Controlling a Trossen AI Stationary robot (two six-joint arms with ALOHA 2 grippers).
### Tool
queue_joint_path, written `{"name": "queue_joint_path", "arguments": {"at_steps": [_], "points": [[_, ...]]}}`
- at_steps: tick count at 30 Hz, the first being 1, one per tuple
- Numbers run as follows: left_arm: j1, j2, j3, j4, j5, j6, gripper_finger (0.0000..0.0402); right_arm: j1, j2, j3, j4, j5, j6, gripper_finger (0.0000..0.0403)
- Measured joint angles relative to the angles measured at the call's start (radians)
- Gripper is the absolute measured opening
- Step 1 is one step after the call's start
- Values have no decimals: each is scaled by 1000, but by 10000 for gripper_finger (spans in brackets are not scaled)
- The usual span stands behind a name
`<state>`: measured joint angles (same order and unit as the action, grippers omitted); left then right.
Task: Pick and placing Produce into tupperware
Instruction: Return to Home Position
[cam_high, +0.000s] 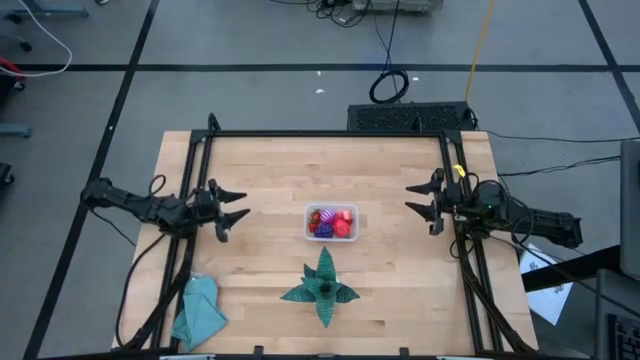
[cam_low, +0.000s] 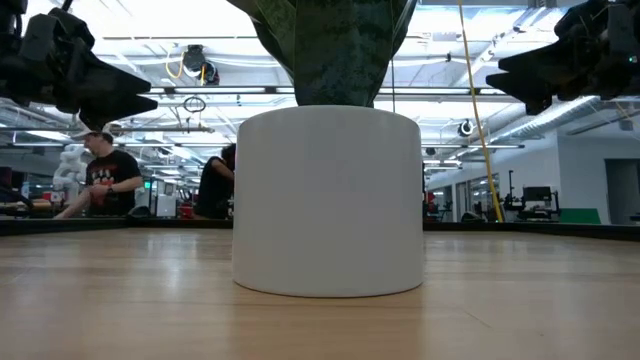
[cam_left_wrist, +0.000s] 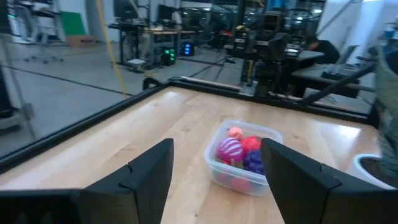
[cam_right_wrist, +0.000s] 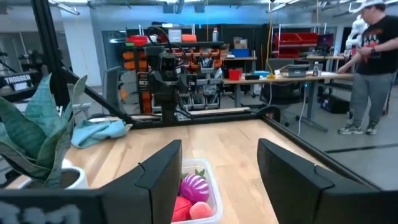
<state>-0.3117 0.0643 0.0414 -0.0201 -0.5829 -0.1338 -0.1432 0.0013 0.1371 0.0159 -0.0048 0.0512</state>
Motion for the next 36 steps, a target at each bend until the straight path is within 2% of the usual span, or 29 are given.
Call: {"name": "queue_joint_path", "arguments": {"at_steps": [3,11,16,19,22,29,36], "points": [[-24,0,0,0,-50,15,244,0,0,0,3,2,-18,201],[-114,0,0,1,-58,12,244,-1,0,-1,-12,31,-39,201],[-183,0,-2,20,-230,30,244,-1,0,-9,-13,31,-24,201],[-204,0,-2,25,-287,34,244,-1,0,-9,-13,31,-18,201],[-197,-1,-30,115,-288,39,244,-1,0,-9,-13,31,-25,201],[-126,42,-31,120,-185,17,244,-1,0,-9,-13,31,-25,201],[-39,60,-31,181,-114,72,244,-1,0,-9,-19,30,-39,201]]}}
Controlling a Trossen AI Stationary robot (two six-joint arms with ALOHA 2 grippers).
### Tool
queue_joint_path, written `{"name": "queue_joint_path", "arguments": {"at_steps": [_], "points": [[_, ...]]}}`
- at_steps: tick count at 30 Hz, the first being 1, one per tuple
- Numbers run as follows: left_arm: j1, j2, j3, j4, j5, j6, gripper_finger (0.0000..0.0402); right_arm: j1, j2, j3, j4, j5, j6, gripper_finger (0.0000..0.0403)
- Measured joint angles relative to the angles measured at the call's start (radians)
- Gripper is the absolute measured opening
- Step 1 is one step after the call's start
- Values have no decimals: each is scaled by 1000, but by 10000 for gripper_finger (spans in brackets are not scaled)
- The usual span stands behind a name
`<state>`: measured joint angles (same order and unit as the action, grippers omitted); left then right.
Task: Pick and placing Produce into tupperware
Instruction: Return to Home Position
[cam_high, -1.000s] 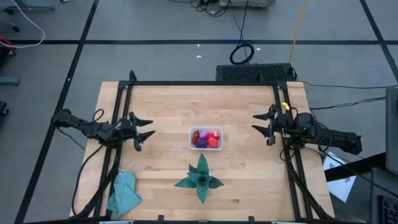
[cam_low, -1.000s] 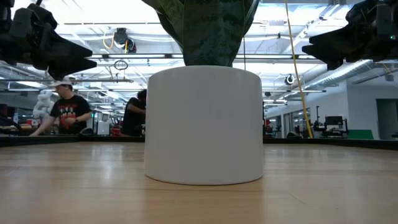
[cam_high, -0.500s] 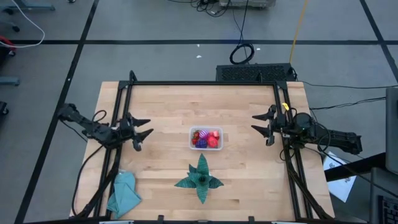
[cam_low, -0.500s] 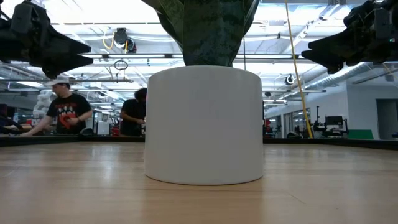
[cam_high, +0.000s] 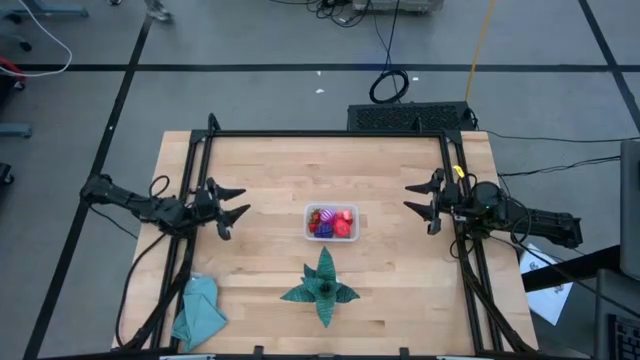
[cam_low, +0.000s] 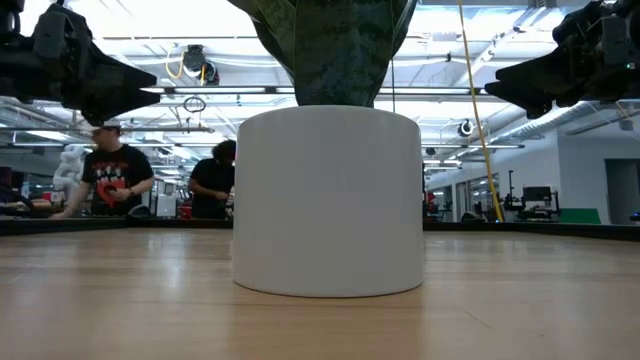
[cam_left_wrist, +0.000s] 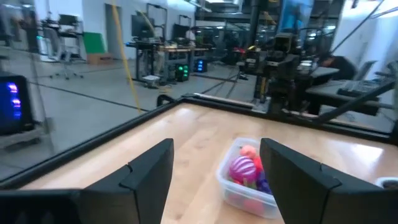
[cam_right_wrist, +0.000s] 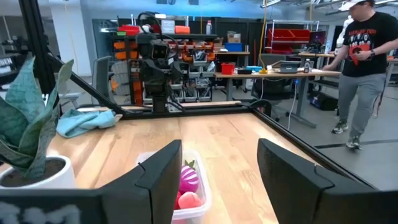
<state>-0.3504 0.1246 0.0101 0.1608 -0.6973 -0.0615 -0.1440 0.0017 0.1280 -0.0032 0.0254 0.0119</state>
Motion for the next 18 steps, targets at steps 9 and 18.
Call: {"name": "queue_joint_path", "arguments": {"at_steps": [9,18], "points": [[76,0,0,-5,211,-31,244,0,0,0,-60,0,-32,201],[115,0,0,-18,308,-105,244,0,1,-1,-113,0,-20,201]]}}
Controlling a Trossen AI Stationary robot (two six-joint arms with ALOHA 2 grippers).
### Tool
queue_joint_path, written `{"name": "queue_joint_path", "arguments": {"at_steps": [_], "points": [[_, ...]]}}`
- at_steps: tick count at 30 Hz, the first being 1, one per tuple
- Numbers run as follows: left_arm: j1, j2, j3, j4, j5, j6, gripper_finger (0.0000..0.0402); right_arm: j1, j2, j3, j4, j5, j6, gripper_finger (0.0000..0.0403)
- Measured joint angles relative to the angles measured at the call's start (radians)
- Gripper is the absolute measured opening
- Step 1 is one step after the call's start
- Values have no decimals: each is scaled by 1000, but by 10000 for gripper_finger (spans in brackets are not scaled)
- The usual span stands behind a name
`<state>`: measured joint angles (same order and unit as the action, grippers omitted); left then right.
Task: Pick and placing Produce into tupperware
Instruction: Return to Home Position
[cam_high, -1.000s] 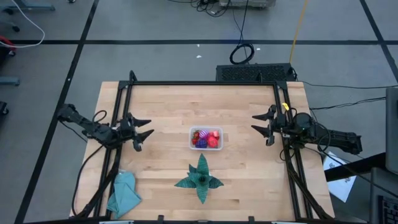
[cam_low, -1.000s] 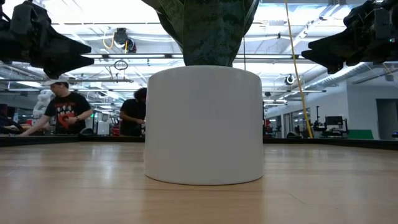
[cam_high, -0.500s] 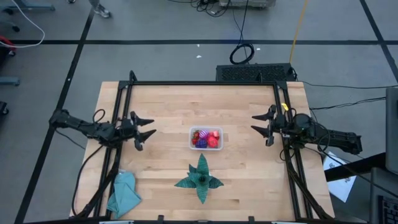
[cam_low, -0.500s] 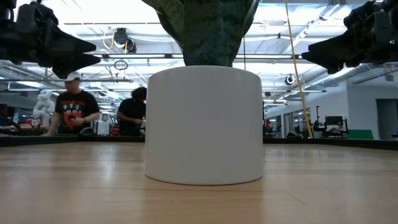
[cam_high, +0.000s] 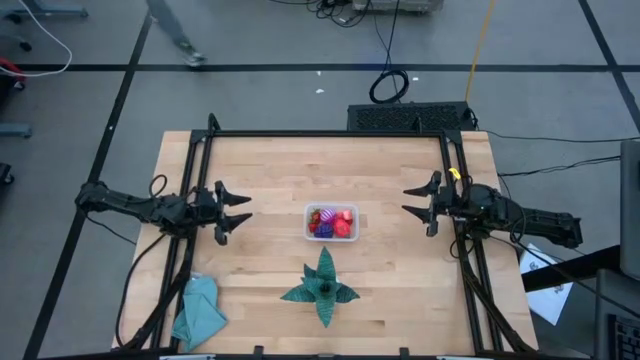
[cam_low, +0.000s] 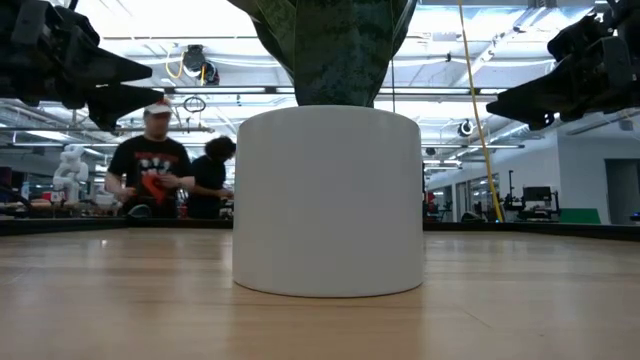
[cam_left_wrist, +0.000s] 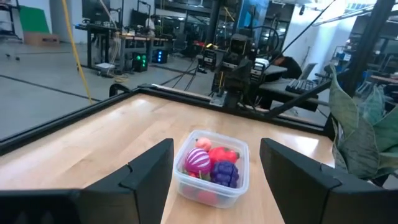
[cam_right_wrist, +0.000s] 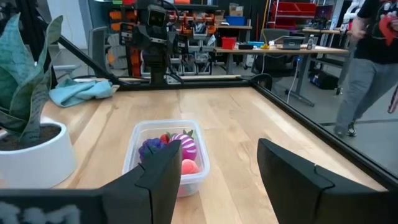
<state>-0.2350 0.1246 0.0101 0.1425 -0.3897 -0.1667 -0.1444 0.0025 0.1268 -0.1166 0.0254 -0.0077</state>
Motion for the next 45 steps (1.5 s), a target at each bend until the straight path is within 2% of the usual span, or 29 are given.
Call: {"name": "queue_joint_path", "arguments": {"at_steps": [45], "points": [[0,0,0,-4,-4,6,244,0,1,0,-1,0,3,201]]}}
